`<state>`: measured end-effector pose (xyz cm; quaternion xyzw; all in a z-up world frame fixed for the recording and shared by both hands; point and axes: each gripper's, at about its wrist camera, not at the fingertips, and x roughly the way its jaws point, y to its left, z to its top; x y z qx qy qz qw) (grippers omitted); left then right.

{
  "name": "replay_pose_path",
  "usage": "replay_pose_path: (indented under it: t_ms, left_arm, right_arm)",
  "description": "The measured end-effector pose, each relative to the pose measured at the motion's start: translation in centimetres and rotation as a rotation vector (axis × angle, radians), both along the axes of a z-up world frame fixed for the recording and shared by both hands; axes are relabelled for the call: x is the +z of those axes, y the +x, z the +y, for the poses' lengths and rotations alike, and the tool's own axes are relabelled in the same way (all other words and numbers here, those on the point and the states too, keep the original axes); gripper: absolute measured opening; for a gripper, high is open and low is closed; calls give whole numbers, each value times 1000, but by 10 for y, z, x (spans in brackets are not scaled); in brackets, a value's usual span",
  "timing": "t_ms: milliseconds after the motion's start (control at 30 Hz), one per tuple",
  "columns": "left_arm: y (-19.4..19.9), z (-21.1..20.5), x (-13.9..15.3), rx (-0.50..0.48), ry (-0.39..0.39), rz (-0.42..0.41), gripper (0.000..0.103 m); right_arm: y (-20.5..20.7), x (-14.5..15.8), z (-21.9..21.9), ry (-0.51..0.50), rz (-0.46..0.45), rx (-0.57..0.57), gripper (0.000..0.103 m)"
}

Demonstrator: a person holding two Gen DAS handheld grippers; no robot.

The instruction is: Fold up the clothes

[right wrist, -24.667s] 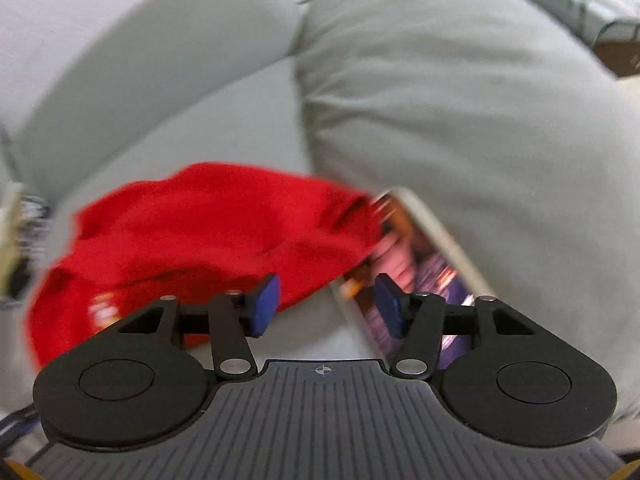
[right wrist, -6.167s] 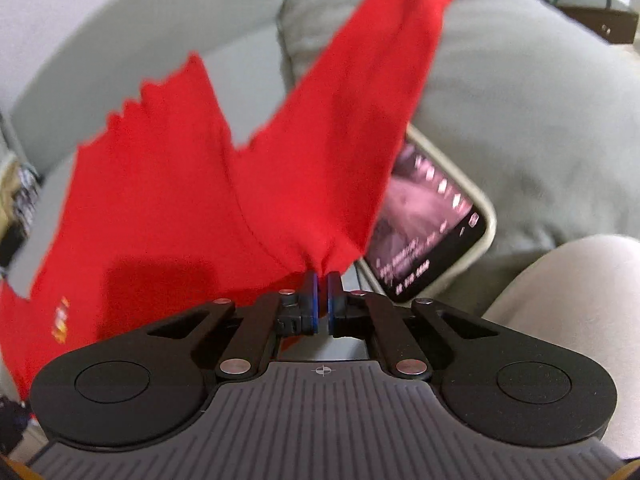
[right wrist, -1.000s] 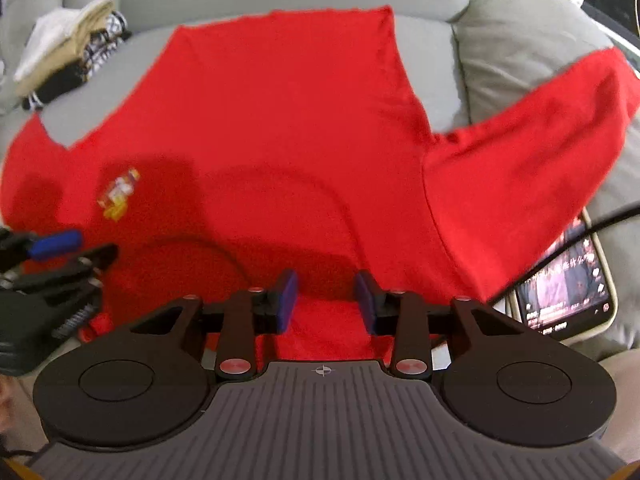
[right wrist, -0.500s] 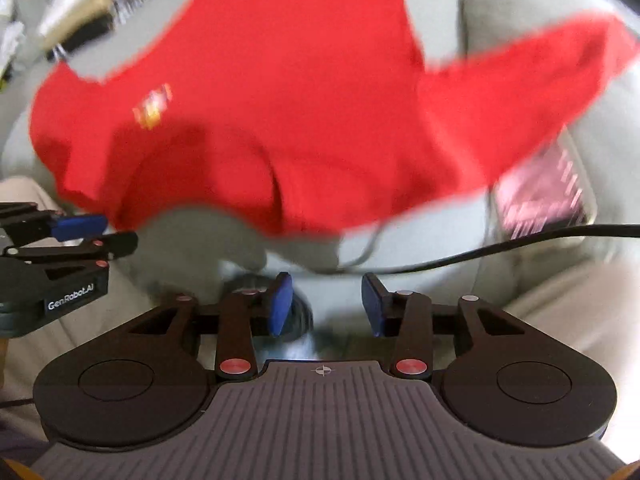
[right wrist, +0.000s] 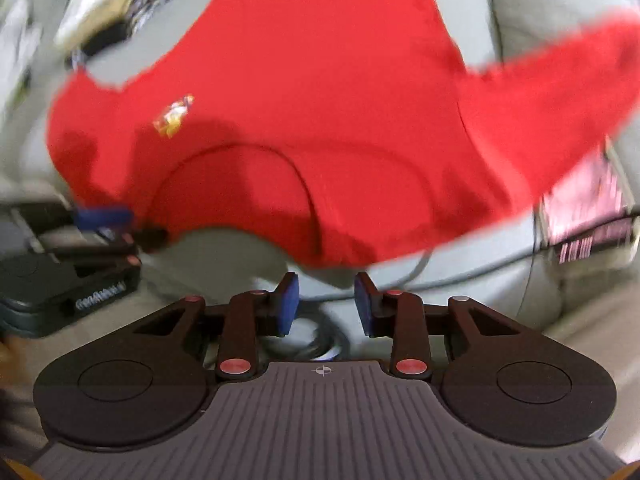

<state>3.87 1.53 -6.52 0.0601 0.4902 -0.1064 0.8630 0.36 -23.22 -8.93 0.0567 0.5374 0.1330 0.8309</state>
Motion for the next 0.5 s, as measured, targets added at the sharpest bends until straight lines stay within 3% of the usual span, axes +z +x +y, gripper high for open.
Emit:
replay_pose_path:
  t_ms: [100, 267, 367, 500]
  left_arm:
    - [0, 1, 34, 6, -11, -71, 41]
    - [4, 3, 89, -41, -169, -132, 47]
    - [4, -5, 110, -78, -211, -173, 49]
    - [9, -38, 109, -154, -242, -148, 51]
  right_arm:
    - [-2, 39, -29, 55, -79, -86, 47]
    - [-10, 108, -84, 131, -205, -228, 59]
    - [-19, 149, -116, 94, -307, -326, 65]
    - [-28, 184, -153, -40, -395, -440, 67]
